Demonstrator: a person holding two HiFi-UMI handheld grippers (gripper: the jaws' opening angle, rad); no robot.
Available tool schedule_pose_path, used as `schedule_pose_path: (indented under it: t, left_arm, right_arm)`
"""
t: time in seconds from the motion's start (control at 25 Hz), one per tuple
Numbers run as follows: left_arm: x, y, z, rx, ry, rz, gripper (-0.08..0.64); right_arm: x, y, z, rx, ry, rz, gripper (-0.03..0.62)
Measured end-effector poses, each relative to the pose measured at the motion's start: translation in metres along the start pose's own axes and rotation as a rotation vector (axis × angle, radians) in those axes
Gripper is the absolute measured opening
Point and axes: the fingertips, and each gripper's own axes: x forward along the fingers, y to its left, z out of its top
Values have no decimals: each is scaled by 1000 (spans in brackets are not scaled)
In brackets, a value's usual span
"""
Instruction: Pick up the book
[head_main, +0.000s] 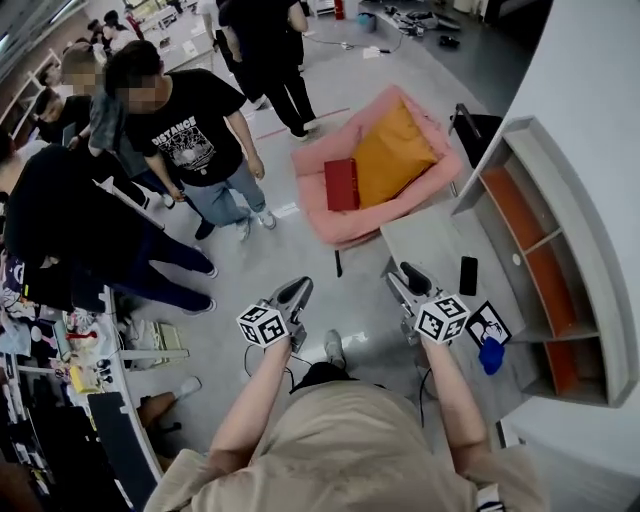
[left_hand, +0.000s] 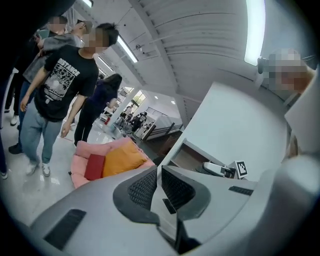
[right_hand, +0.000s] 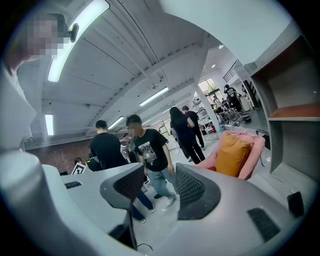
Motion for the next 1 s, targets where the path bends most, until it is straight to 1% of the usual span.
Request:
schedule_pose_path:
  t: [0.16, 0.32, 0.48, 0.64, 0.8, 1.0]
  left_arm:
    - [25, 37, 31, 10, 10, -33, 15]
    - [49, 67, 55, 18, 13, -69, 17]
    - [71, 91, 71, 10, 11, -94, 18]
    - [88, 105, 81, -2, 10, -108, 32]
    - [96, 120, 91, -1, 5, -107, 37]
    - [96, 145, 104, -2, -8, -71, 37]
  right_arm:
    - [41, -14, 10, -3, -5, -45, 184]
    - [78, -27, 16, -14, -9, -83, 184]
    - [108, -32, 22, -13, -11, -108, 184]
    - [126, -34, 27, -31, 2, -117, 184]
    - [142, -38, 30, -32, 1, -118, 184]
    - [167, -49, 30, -28, 20, -106, 184]
